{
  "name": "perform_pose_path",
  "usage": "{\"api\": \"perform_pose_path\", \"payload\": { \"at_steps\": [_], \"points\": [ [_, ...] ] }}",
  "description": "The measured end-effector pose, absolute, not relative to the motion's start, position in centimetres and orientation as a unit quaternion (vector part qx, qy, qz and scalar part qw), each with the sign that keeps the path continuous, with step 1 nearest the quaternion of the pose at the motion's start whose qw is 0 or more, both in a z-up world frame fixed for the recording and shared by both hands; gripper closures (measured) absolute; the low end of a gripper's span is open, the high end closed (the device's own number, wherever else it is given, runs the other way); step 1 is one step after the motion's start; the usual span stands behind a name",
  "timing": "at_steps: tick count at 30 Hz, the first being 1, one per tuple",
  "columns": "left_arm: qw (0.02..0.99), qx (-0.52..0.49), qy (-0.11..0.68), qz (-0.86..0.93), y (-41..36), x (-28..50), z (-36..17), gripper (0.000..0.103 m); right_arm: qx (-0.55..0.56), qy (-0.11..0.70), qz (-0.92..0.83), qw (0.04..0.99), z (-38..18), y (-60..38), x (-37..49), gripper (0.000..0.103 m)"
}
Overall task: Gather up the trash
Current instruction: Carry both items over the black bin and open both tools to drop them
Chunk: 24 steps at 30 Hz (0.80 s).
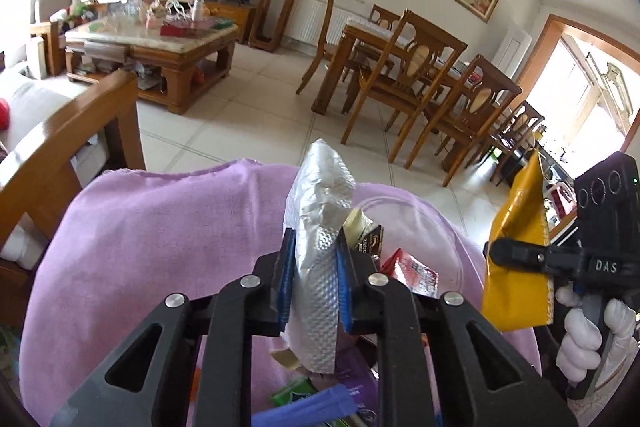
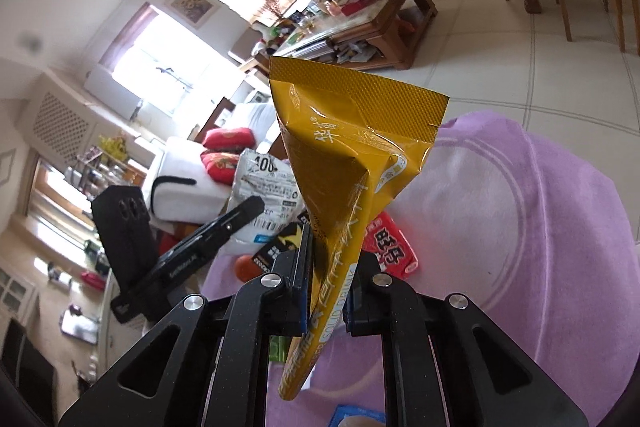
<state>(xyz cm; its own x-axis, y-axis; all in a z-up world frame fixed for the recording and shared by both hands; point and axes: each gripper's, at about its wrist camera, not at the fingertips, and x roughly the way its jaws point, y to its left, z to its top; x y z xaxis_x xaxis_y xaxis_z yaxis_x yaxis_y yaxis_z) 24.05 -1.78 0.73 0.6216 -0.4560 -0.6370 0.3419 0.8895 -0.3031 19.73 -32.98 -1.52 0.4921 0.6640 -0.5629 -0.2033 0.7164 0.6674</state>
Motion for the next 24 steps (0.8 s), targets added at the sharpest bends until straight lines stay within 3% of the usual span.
{"api": "perform_pose_path", "payload": {
  "at_steps": [11,17,24],
  "points": [
    [0.93,-0.064,0.284,-0.225,-6.5,16.8,6.3,0.088,0.227,0.324,0.244,0.885,3.3,-39.5,9.3,0.09],
    [0.918,-0.031,0.264,-0.295,-14.9,12.3,8.7,0.088,0.225,0.26,0.198,0.918,4.4,-46.8,2.4,0.09],
    [0.889,-0.004,0.263,-0.374,-23.9,8.3,7.9,0.088,0.269,0.222,0.128,0.928,2.5,-58.2,-4.5,0.09]
  ]
}}
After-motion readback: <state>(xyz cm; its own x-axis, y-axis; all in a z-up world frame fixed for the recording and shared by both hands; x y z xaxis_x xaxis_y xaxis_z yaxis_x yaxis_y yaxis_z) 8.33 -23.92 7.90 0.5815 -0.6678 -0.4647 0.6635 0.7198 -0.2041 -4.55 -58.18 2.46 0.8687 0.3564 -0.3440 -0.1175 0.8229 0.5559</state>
